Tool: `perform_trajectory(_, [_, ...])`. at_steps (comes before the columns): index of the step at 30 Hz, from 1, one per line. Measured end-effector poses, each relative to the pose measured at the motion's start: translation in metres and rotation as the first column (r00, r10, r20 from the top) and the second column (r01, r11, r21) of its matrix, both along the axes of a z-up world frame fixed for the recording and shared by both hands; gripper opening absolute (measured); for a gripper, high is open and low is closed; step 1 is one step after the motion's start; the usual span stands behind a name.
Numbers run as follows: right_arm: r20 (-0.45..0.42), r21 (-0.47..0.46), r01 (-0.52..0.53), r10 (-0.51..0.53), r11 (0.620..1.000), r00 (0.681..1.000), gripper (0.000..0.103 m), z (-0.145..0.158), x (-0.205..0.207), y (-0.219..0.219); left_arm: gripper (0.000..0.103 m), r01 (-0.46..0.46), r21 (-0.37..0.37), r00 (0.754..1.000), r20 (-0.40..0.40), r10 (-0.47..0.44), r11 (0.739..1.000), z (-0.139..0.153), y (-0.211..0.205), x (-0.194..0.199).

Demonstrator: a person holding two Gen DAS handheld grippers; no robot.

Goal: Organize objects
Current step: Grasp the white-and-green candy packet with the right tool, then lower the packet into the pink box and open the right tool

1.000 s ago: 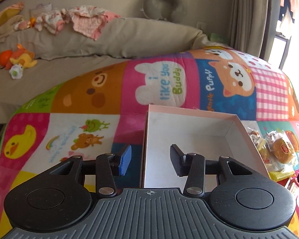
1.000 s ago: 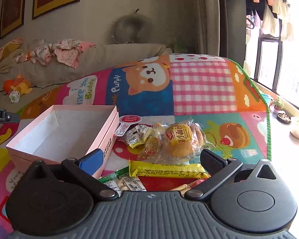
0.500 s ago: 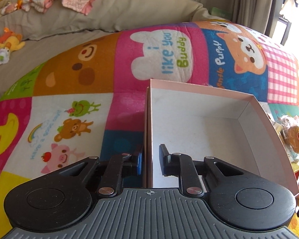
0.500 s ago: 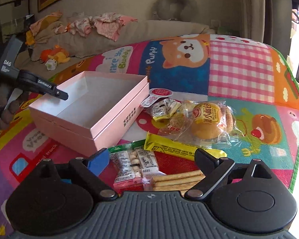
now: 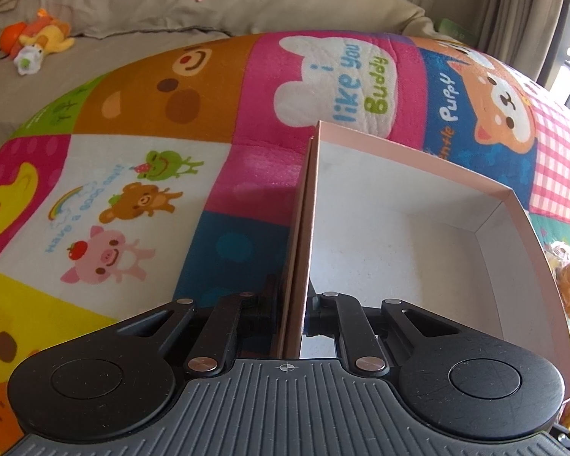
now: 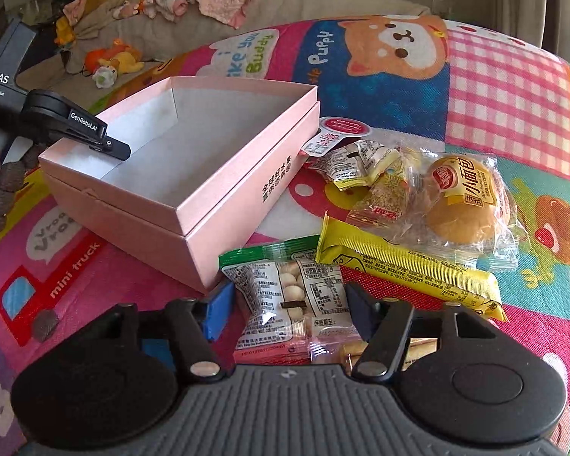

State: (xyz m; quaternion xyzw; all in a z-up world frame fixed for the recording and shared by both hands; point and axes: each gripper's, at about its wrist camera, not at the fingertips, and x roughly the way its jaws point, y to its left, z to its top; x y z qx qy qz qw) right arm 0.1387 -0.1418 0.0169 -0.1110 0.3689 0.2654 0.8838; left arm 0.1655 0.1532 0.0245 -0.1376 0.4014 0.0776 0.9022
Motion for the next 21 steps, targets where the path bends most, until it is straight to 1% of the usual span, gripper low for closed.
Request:
perform_trajectory(2, [0.002, -0.034, 0.004, -0.004, 0.999, 1.000, 0.059, 0.003, -0.007, 0.002, 0.013, 0.000, -0.004, 1.000, 0.013, 0.000, 1.000, -0.001, -0.003, -0.002])
perform_trajectory(3, [0.000, -0.046, 0.008, -0.008, 0.999, 1.000, 0.052, 0.004, -0.010, 0.002, 0.013, 0.011, 0.001, 1.000, 0.016, -0.011, 1.000, -0.001, -0.005, -0.002])
perform_trajectory(5, [-0.023, -0.050, 0.021, -0.022, 0.999, 0.999, 0.051, 0.010, -0.017, -0.003, 0.013, 0.036, 0.008, 0.999, 0.012, -0.036, 0.999, 0.000, -0.008, -0.003])
perform_trajectory(8, [-0.065, -0.019, 0.033, -0.034, 0.999, 0.997, 0.051, 0.024, -0.032, -0.015, 0.013, 0.052, 0.013, 0.999, 0.016, -0.052, 0.999, 0.000, -0.012, -0.005])
perform_trajectory(11, [-0.065, 0.005, 0.031, -0.031, 1.000, 0.997, 0.050, 0.041, -0.051, -0.022, 0.013, 0.055, 0.026, 0.998, 0.024, -0.056, 0.998, -0.001, -0.015, -0.007])
perform_trajectory(14, [-0.067, 0.045, 0.023, -0.020, 0.999, 0.998, 0.050, 0.057, -0.066, -0.024, 0.013, 0.059, 0.012, 0.998, 0.031, -0.059, 0.998, -0.001, -0.014, -0.009])
perform_trajectory(18, [-0.041, 0.106, -0.005, 0.009, 0.994, 0.999, 0.050, 0.080, -0.079, -0.017, 0.013, 0.062, 0.019, 0.997, 0.043, -0.063, 0.998, -0.002, -0.014, -0.010])
perform_trajectory(21, [0.003, 0.127, -0.016, 0.016, 0.992, 1.000, 0.050, 0.097, -0.073, -0.003, 0.013, 0.063, 0.012, 0.997, 0.048, -0.063, 0.998, -0.002, -0.013, -0.010])
